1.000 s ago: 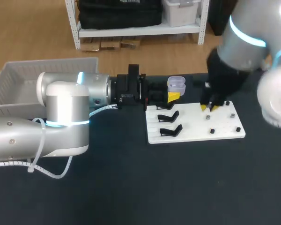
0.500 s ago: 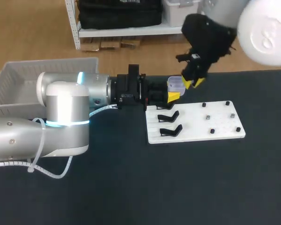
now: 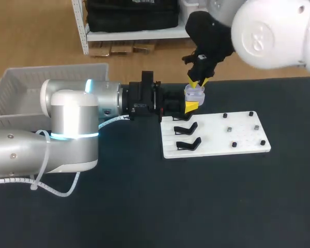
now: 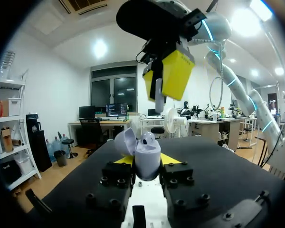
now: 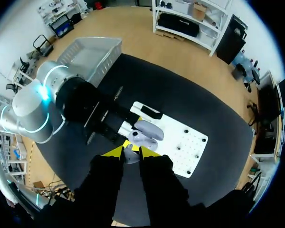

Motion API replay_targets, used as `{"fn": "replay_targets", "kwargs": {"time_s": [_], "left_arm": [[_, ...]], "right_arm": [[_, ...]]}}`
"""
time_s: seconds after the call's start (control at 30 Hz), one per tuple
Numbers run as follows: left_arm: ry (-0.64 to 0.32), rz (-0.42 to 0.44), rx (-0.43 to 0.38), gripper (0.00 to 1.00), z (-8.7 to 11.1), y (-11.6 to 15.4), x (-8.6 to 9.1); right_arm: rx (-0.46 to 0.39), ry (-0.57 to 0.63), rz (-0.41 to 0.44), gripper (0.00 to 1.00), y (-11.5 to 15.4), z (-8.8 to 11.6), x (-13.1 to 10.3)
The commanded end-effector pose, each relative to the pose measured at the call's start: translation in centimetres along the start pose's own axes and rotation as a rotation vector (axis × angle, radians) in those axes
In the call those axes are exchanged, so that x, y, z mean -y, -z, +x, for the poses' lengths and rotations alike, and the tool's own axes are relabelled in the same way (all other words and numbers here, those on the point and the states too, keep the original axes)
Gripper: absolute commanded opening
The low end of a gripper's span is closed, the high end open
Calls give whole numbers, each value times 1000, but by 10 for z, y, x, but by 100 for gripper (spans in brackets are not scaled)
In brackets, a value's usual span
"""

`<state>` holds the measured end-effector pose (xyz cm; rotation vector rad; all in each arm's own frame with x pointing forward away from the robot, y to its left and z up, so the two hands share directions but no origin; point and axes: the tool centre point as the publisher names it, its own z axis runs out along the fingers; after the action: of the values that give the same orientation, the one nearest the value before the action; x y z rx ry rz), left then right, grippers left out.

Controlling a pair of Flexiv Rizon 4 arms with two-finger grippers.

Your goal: Pick up each earbud case from the left stands, insert the matching earbuds, close the lid, and place the case in the box.

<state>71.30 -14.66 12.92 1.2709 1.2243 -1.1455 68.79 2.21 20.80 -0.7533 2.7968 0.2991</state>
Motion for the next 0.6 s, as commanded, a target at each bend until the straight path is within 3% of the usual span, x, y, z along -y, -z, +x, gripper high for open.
{"fn": "replay_targets", "kwargs": {"time_s": [0.03, 0.6], "left_arm": [[-5, -9, 5, 0, 1, 0, 2], [-5, -9, 5, 0, 1, 0, 2]], "right_arm": [[2, 8, 9, 0, -5, 0, 2], [-4, 40, 36, 0, -21, 1, 7]]}}
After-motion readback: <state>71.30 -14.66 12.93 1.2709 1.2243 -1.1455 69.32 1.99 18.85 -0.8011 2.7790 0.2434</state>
